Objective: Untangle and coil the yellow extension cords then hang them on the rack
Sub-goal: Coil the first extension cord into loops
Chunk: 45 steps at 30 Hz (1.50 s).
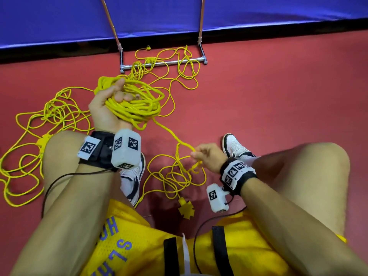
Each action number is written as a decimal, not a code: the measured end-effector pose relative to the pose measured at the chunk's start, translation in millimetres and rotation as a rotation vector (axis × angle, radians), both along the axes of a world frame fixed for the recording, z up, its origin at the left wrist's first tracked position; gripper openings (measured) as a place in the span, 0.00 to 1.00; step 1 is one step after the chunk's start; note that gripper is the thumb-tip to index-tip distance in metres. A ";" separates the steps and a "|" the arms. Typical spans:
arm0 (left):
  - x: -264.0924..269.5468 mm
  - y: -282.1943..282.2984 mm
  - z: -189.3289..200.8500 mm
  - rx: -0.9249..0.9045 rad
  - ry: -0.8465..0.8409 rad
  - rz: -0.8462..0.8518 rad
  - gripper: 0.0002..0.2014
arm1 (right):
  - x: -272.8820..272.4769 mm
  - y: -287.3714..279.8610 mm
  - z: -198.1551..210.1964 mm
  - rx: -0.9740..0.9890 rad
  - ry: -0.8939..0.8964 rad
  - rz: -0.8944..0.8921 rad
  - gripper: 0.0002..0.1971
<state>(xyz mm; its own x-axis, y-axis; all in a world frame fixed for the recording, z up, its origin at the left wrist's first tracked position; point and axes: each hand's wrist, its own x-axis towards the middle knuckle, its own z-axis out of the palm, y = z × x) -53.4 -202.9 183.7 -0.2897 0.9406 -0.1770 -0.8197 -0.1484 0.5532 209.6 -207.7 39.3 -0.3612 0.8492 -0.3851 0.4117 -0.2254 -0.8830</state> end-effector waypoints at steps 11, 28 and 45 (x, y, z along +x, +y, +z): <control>23.6 4.8 -41.0 -0.322 1.473 0.180 0.24 | -14.0 -21.3 80.5 0.127 -0.206 0.486 0.11; 75.0 -24.2 -52.7 -0.342 0.639 -0.843 0.19 | 6.6 4.8 88.7 0.759 -0.299 -0.158 0.13; 57.0 -28.1 -21.9 0.050 -0.068 -0.801 0.15 | 4.6 18.5 27.3 0.311 -0.478 0.045 0.14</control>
<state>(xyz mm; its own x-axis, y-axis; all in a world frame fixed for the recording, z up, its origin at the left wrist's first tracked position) 3.6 -231.1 161.8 0.4865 0.8651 -0.1222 -0.7188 0.4758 0.5069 214.2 -189.1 66.6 -0.2466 0.9366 -0.2490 0.7850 0.0424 -0.6180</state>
